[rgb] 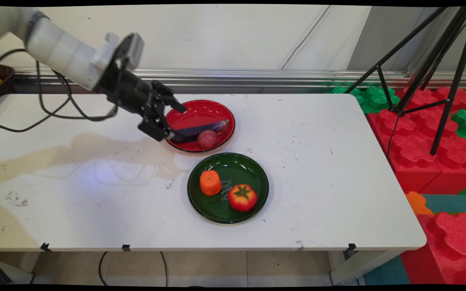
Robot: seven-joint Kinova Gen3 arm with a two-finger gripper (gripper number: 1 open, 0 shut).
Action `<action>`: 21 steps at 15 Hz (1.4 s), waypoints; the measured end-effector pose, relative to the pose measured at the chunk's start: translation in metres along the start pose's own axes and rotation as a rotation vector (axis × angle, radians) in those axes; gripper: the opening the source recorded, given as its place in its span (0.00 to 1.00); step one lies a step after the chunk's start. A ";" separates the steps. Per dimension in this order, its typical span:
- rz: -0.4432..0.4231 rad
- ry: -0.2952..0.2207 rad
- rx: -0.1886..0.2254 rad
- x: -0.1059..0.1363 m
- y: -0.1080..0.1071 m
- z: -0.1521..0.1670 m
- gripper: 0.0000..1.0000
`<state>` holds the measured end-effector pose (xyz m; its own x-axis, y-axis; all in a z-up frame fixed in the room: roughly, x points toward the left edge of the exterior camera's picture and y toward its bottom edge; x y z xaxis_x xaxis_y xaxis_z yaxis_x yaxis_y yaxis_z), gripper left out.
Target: Pick up the mandarin from the green plate
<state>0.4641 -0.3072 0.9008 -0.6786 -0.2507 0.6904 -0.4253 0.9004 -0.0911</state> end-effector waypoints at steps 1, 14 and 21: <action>0.000 -0.011 -0.003 0.000 0.001 0.007 1.00; 0.013 -0.134 -0.088 -0.011 0.021 0.091 1.00; 0.026 -0.173 -0.115 -0.016 0.034 0.114 1.00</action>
<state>0.3923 -0.3132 0.8044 -0.7853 -0.2750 0.5546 -0.3417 0.9397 -0.0178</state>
